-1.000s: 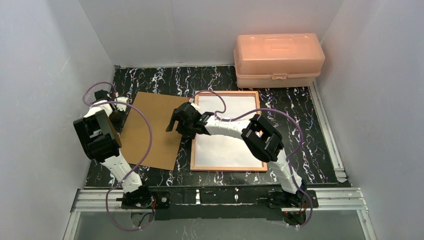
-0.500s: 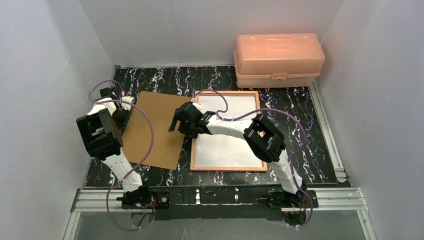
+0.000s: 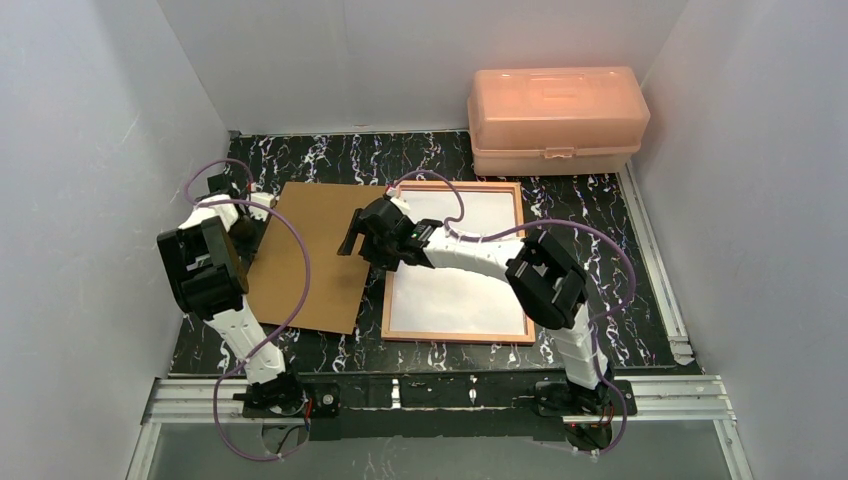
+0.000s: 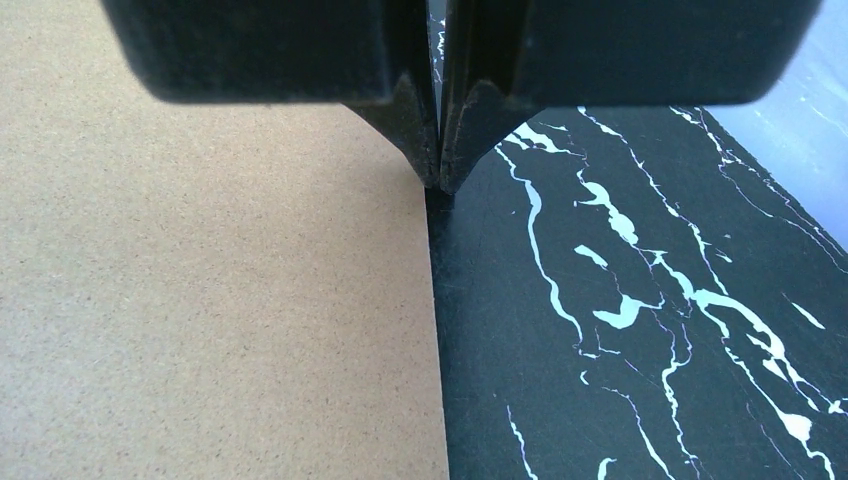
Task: Put the photo into the frame
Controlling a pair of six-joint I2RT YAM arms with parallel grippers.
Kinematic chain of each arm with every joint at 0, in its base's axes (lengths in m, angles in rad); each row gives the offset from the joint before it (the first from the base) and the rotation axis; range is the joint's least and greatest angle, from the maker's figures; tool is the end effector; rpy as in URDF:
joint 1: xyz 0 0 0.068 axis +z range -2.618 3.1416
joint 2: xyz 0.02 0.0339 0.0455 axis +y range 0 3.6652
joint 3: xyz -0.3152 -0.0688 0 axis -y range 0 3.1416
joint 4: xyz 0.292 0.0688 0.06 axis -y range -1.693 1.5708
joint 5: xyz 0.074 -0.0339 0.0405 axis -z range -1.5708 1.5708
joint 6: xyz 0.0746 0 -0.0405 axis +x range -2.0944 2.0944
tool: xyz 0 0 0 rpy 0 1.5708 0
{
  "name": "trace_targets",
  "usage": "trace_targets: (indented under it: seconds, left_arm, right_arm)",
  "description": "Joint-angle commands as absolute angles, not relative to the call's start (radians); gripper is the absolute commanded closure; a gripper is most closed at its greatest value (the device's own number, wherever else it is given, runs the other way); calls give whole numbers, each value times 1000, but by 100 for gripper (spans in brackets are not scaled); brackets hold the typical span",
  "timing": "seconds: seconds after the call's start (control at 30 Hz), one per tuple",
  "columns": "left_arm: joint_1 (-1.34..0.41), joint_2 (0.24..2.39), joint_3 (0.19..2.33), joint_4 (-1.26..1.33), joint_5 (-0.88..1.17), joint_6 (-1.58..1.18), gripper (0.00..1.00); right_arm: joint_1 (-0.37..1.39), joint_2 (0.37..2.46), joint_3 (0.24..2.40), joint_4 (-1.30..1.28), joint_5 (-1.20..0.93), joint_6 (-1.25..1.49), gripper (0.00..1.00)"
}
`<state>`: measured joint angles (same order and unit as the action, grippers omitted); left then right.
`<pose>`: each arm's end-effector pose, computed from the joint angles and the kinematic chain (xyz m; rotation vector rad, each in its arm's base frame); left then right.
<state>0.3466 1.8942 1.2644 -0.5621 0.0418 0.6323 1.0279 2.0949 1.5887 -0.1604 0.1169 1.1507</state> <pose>0.4209 0.1487 0.1509 0.4069 2.7510 0.1994 0.3064 0.4909 0.2057 0.2195 2.4379 0.9869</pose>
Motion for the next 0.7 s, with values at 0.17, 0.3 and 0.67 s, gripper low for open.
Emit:
trace_targets:
  seconds: [0.17, 0.3, 0.67]
  left_arm:
    - [280, 1916, 1197, -696, 215, 606, 100]
    - [254, 1914, 1202, -709, 223, 597, 100]
    - [148, 1889, 1190, -736, 214, 585, 100]
  right_arm:
    - [1044, 1983, 1549, 40, 92, 1199, 6]
    - [1039, 1945, 1502, 50, 110, 1208, 6]
    - [1012, 1844, 1370, 51, 137, 1225, 7]
